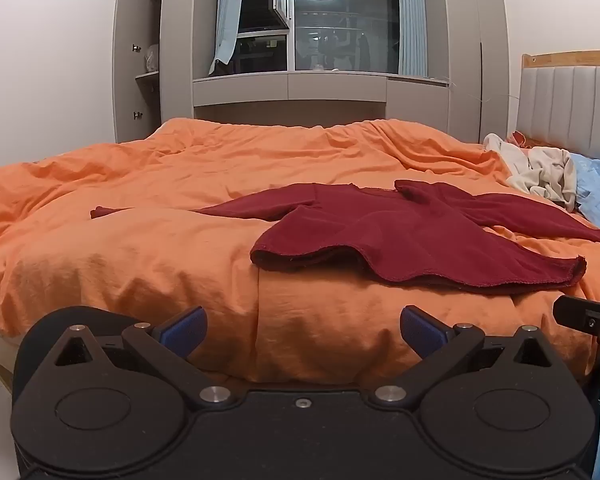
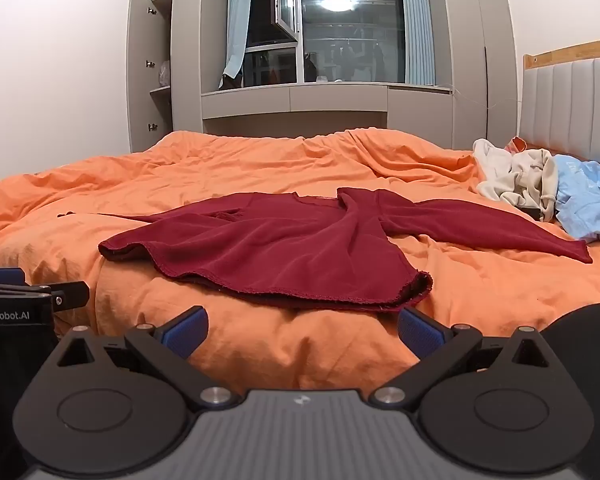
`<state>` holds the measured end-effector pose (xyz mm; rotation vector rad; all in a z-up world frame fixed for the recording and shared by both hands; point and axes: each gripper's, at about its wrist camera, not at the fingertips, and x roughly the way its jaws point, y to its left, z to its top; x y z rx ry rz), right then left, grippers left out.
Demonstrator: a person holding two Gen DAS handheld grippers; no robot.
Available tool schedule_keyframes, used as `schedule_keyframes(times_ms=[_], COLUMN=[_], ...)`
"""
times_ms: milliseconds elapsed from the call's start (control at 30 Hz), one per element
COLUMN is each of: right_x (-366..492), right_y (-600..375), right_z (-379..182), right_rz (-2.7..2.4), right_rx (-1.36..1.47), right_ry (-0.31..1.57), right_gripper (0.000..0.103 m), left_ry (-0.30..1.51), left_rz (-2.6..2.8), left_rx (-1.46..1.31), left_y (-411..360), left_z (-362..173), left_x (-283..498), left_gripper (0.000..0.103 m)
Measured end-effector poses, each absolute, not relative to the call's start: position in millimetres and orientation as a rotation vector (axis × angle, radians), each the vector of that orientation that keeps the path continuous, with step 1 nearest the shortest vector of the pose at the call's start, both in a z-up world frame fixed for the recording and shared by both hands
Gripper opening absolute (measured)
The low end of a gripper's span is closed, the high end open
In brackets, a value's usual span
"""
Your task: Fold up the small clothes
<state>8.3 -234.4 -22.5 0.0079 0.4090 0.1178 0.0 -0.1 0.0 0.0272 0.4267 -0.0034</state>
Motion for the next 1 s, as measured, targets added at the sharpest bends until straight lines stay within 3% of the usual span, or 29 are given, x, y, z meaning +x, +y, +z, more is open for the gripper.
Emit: schedule_keyframes(times_ms=[1000], right_x=[6.6], right_y=[-235.0], right_z=[-24.7], right_rz=[0.116], right_rx=[0.010], right_ry=[0.402], right_gripper=[0.103], left_ry=[0.426], left_rz=[-0.006], left_rx=[0.031], left_y=[1.1], left_z=[-0.5], left_x=[-0.1], left_gripper=[0.103])
